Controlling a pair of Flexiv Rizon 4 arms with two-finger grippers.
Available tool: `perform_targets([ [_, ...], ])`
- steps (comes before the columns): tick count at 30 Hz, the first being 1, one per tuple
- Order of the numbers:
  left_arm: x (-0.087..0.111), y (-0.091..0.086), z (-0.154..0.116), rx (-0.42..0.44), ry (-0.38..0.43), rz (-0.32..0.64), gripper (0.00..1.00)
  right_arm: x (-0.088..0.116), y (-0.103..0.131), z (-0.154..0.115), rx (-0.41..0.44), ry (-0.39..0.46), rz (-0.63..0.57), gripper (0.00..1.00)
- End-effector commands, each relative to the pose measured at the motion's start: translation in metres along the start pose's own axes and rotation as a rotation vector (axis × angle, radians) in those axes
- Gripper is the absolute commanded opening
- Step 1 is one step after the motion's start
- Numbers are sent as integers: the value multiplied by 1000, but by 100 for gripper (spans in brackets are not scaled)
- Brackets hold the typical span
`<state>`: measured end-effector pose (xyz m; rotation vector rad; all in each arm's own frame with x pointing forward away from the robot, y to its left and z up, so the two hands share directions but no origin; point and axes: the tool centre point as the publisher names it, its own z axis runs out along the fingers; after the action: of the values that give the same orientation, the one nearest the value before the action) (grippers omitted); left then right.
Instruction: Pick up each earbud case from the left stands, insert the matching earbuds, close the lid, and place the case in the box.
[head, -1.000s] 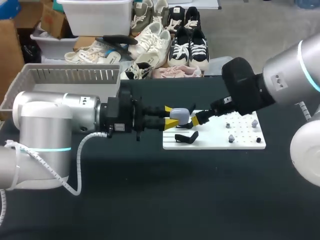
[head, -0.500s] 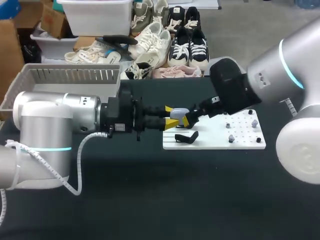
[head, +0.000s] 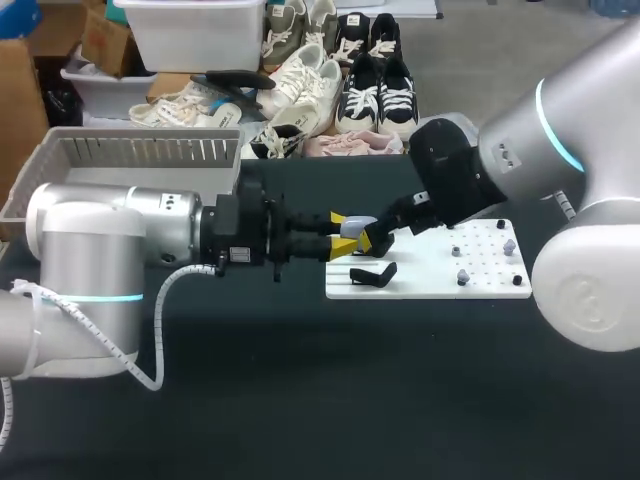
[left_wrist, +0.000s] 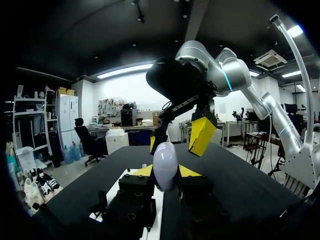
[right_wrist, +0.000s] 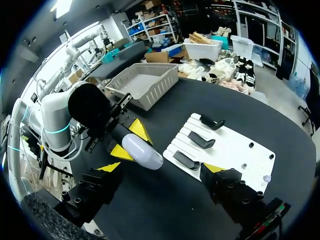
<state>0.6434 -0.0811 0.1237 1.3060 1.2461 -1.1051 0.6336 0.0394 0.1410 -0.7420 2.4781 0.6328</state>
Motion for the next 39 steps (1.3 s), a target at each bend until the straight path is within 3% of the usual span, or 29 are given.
perform_targets([
  [1, 0, -1, 0, -3, -3, 1, 0, -2, 0, 2, 13, 4, 5, 100],
  [39, 0, -1, 0, -3, -3, 1, 0, -10, -1, 1, 67, 8, 12, 100],
])
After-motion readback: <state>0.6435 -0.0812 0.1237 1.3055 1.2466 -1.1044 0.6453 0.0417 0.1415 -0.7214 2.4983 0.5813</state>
